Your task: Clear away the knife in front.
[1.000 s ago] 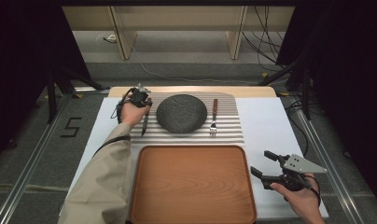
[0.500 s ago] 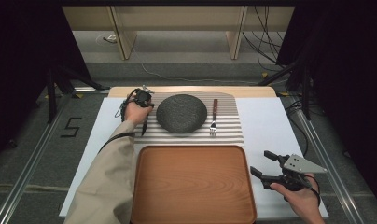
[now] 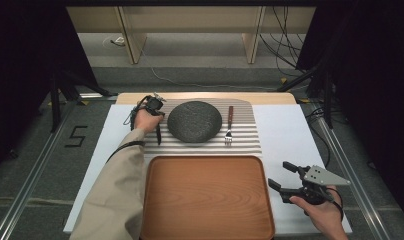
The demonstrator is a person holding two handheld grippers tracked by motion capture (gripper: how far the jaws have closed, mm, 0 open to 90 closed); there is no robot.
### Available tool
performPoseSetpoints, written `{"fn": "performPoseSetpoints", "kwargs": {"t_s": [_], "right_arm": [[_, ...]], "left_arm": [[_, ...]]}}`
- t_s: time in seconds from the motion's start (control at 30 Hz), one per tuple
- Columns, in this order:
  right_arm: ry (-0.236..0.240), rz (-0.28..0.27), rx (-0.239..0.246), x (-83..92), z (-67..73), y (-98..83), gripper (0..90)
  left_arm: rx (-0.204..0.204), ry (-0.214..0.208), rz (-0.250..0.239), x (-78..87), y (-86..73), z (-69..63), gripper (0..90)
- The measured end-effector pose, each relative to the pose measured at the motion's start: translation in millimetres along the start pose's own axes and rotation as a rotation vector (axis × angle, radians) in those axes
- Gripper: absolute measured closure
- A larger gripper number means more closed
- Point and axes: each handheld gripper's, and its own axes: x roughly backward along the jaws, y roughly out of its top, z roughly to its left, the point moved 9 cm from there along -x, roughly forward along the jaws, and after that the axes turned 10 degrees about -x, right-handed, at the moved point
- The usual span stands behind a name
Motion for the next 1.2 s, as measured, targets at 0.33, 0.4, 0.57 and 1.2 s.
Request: {"fn": "performPoseSetpoints", "kwargs": {"t_s": [0.33,0.4,0.57,1.2], "right_arm": [[0.000,0.004,0.002,-0.5,0.4,-0.6,18.7],[0.000,0.005,0.005,-0.5,0.7,-0.5,18.6],[0.001,0.005,0.005,-0.4,0.8,-0.5,18.7],[0.000,0.013,0.010,-1.8,2.1,-1.7,18.7]], "left_arm": [[-0.015,0.041,0.060,6.1,-9.9,7.8,90.0],[-0.015,0.058,0.071,7.3,-12.8,10.6,90.0],[0.000,0.078,0.101,11.1,-18.6,14.5,90.0],[0.037,0.088,0.191,33.5,-47.4,23.8,90.0]]}}
